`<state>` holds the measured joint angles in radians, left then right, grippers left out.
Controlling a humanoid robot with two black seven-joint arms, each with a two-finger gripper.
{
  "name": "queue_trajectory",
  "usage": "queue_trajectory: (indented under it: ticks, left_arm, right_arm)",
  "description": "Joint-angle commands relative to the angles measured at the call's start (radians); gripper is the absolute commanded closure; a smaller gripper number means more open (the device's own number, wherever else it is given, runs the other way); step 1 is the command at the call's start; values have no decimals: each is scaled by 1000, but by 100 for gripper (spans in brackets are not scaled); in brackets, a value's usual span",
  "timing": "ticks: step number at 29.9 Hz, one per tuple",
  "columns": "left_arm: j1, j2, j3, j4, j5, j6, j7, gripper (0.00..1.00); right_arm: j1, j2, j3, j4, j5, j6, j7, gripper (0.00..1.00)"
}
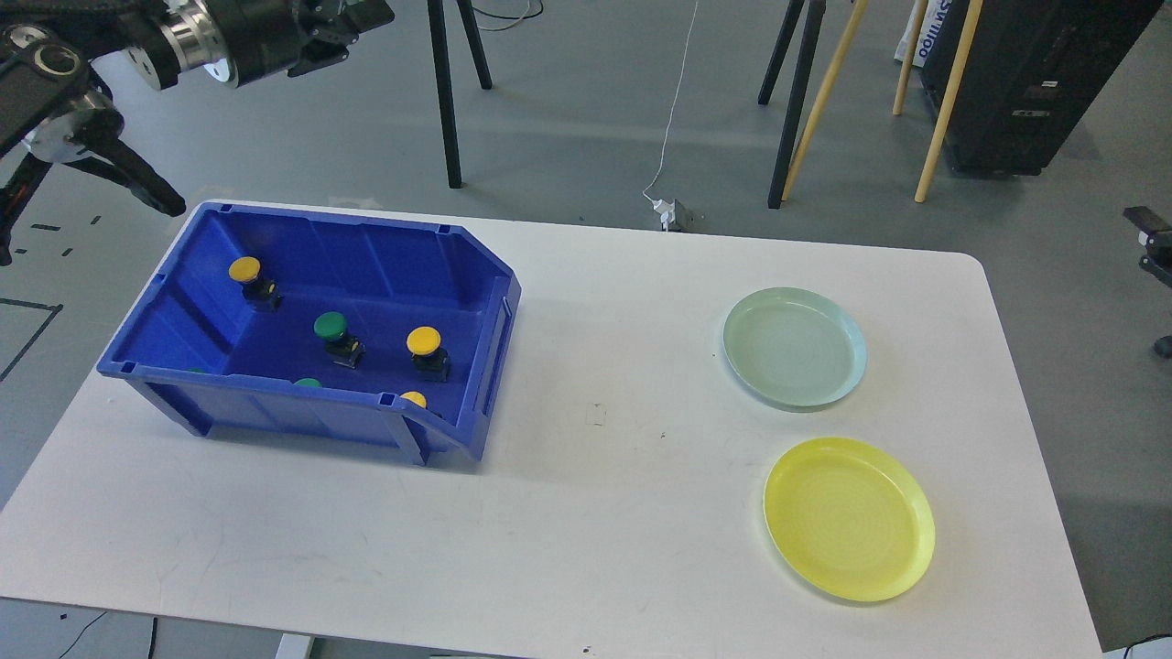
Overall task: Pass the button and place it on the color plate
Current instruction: 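Move the left gripper toward the blue bin, then lower the left gripper into the bin and grasp the green-topped button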
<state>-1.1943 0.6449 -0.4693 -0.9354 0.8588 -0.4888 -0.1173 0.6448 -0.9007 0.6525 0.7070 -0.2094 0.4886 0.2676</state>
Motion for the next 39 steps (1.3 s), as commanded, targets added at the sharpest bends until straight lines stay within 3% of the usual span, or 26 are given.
queue_trajectory:
  ticks: [1, 5, 9, 13, 18, 27, 39]
  left_arm:
    - [13, 12, 0, -57, 297, 0, 16, 7]
    - [21, 59, 70, -150, 604, 0, 10, 6]
    - [16, 163, 221, -290, 704, 0, 13, 4]
    - [18, 208, 284, -298, 762, 0, 22, 3]
    - [48, 184, 326, -192, 821, 0, 24, 3]
    - [170, -17, 339, 88, 810, 0, 16, 2]
    - [217, -174, 342, 312, 801, 0, -18, 1]
  right_arm:
    - [-16, -21, 1, -1, -1, 0, 4, 1]
    - [-14, -37, 2, -1, -1, 0, 5, 1]
    - [-11, -46, 1, -1, -4, 0, 5, 1]
    - [-5, -49, 1, -3, -2, 0, 5, 1]
    - [-8, -49, -1, -6, -4, 0, 8, 2]
    - [-16, -53, -7, -4, -5, 0, 8, 2]
    - [-17, -47, -10, -1, -41, 0, 10, 2]
